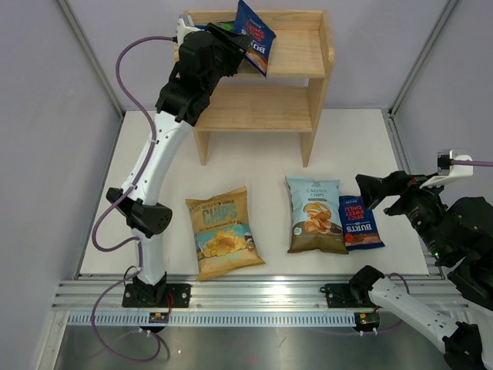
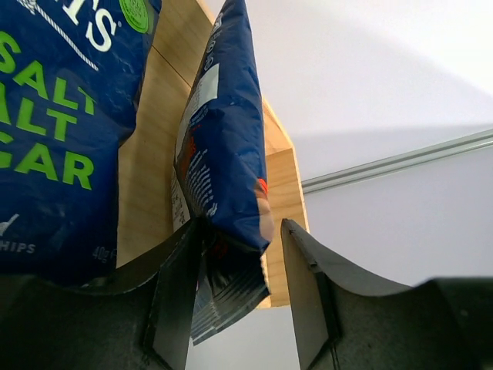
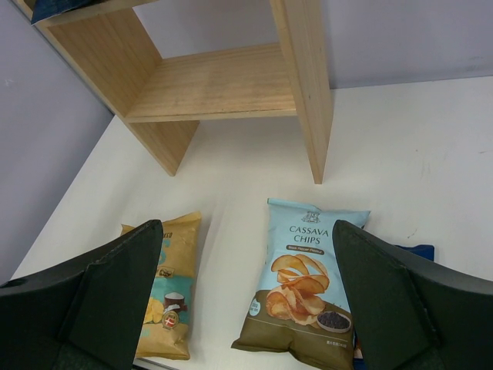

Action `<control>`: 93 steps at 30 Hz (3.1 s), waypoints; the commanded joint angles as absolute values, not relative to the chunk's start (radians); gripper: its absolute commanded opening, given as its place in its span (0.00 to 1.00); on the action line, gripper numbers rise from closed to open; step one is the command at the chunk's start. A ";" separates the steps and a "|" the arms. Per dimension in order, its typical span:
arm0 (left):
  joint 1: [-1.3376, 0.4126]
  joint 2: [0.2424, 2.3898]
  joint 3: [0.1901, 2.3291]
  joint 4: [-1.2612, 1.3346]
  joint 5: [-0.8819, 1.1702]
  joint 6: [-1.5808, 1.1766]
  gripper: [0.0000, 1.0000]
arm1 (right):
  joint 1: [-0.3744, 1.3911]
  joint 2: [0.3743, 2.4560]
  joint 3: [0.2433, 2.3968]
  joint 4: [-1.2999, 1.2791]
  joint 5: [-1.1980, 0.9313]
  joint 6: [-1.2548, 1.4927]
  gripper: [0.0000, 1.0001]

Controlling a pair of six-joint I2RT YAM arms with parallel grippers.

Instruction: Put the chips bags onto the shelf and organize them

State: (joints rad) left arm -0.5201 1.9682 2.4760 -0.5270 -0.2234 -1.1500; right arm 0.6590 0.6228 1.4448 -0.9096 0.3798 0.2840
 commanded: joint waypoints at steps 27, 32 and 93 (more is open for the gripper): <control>-0.399 1.945 2.577 -0.637 -0.112 -0.792 0.44 | 0.660 0.635 1.431 -0.853 0.344 0.278 0.99; -0.394 1.937 2.574 -0.629 -0.114 -0.755 0.37 | 0.658 0.634 1.430 -0.851 0.334 0.282 0.99; -0.525 1.924 2.505 -0.587 -0.393 -1.011 0.50 | 0.660 0.581 1.440 -0.894 0.354 0.270 0.99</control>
